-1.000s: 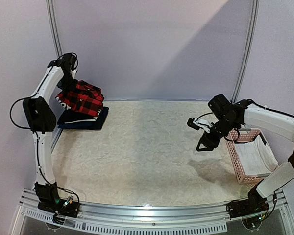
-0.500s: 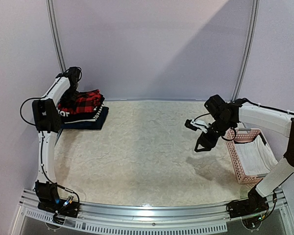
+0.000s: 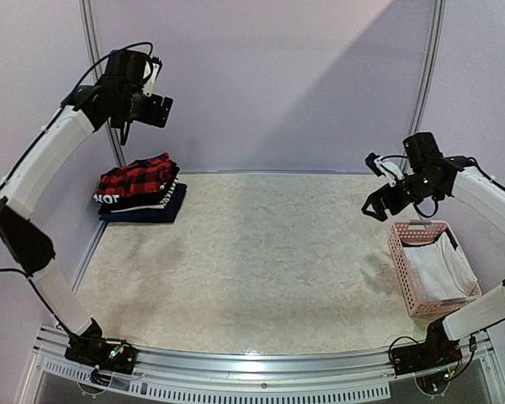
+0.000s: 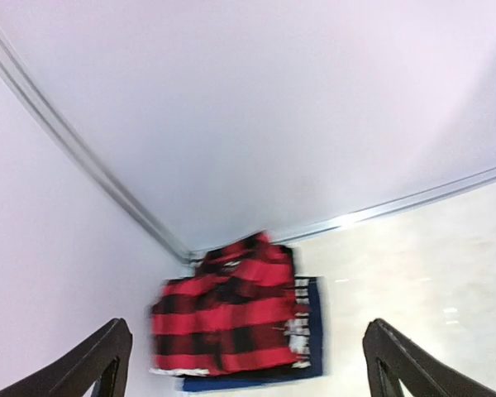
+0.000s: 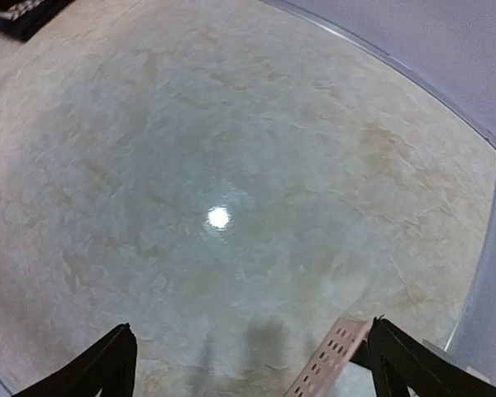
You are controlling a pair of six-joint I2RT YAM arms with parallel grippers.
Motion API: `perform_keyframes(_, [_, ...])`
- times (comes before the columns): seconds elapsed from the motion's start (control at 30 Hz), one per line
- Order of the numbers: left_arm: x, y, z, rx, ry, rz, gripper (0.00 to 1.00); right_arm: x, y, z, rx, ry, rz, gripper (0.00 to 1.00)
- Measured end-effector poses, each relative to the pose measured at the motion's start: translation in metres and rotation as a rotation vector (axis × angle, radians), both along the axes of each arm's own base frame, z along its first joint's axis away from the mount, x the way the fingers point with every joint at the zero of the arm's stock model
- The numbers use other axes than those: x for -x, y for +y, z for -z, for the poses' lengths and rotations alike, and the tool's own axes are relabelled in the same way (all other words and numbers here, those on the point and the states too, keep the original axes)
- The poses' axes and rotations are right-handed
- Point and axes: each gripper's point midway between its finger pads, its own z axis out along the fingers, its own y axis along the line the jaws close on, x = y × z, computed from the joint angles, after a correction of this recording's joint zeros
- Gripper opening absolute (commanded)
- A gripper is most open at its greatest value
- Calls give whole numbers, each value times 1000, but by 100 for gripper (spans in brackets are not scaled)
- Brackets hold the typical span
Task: Fold and stack the mixed laundry pile
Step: Place the square-folded shirt at the corner of the board, then pick up the crumpled T-shirt from the bin.
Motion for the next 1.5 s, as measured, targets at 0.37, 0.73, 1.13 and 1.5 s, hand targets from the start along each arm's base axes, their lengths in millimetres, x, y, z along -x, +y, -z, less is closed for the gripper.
perform_keyframes(0.37, [76,-124,224,407,537,447,100,14,-95,-1,50,27,266,92])
perform_keyframes(0.73, [140,-191,210,427,514,754,100,104,-221,76,448,306,496,80])
perform_keyframes(1.13, [100,-151,240,258,476,405,100,104,-275,90,674,321,516,51])
perform_keyframes(1.5, [102,-124,221,202,362,352,100,103,-280,120,669,389,496,23])
